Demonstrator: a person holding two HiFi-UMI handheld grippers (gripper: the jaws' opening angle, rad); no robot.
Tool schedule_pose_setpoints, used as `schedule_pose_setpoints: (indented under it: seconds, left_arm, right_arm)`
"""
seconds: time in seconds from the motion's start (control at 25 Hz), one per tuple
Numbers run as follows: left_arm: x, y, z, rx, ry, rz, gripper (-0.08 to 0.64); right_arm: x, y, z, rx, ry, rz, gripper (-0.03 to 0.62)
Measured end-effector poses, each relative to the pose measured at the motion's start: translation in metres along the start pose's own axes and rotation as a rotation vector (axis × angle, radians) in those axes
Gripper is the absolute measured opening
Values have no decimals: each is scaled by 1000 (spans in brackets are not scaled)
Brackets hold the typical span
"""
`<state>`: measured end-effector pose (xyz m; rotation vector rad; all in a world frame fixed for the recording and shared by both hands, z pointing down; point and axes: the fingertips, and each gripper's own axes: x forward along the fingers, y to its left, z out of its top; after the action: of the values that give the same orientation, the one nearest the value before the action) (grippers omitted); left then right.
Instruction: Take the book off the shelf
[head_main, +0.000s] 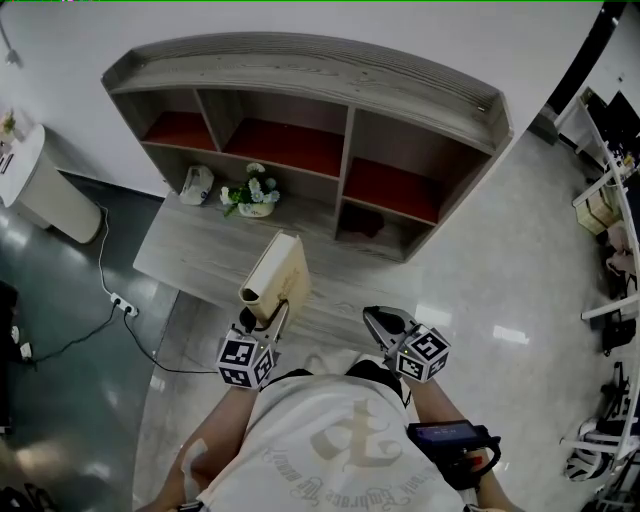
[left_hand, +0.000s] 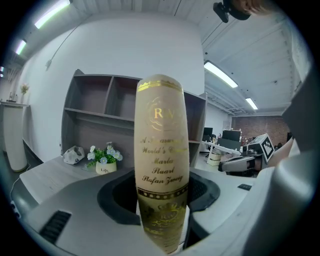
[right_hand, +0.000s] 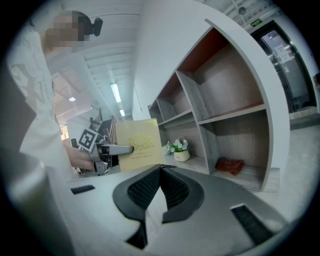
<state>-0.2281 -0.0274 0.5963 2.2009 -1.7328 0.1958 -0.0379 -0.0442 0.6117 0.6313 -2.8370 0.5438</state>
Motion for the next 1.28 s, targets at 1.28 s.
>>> schedule_pose_setpoints:
  seconds: [1.28]
  left_arm:
    - [-4, -27, -29, 24, 60, -82, 233]
  right_arm:
    - [-8, 4, 3, -4, -36, -23, 2]
